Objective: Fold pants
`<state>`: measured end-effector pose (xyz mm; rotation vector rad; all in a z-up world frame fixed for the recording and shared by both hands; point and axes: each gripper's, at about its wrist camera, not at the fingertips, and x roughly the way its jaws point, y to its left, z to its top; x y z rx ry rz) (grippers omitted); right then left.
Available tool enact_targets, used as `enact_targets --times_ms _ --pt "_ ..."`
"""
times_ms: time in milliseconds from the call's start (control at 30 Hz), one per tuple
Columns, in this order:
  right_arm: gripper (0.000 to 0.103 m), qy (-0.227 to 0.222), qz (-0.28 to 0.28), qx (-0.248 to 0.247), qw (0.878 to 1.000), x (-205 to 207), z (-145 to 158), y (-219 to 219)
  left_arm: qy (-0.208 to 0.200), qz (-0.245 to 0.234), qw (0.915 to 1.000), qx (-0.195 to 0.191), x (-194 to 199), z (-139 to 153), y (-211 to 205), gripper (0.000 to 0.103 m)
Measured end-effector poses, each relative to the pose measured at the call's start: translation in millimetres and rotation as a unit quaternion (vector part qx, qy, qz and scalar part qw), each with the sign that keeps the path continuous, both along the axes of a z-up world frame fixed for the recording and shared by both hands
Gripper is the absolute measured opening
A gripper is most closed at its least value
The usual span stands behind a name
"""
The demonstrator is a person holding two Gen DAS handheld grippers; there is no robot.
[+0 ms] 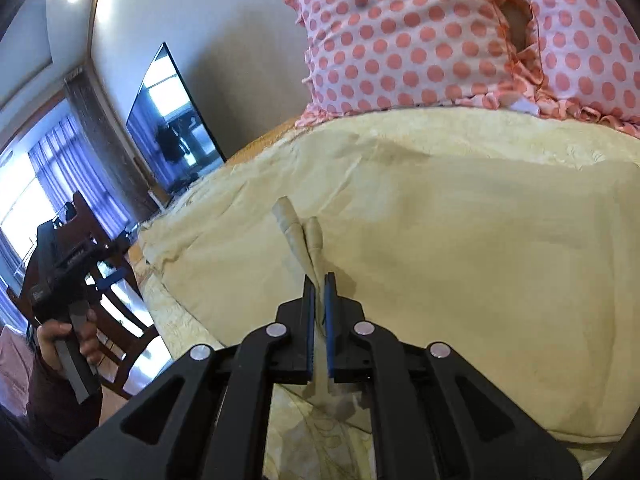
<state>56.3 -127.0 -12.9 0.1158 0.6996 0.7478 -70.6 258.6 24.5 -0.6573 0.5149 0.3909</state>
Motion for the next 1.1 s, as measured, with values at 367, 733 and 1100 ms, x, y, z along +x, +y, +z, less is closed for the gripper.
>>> enact_targets --times_ms 367,733,1100 --pt "0.081 -0.026 0.068 -0.050 0.996 -14 -2 43 0.003 -0.010 0.9994 -0.034 21 -4 23 0.090" --pt "0.088 -0.035 0.078 -0.036 0.996 -10 0 50 0.000 0.018 0.9982 -0.057 65 -2 56 0.096" --pt "0.091 -0.037 0.082 -0.020 0.996 -15 2 46 -0.026 0.032 0.9989 -0.021 77 11 39 0.010"
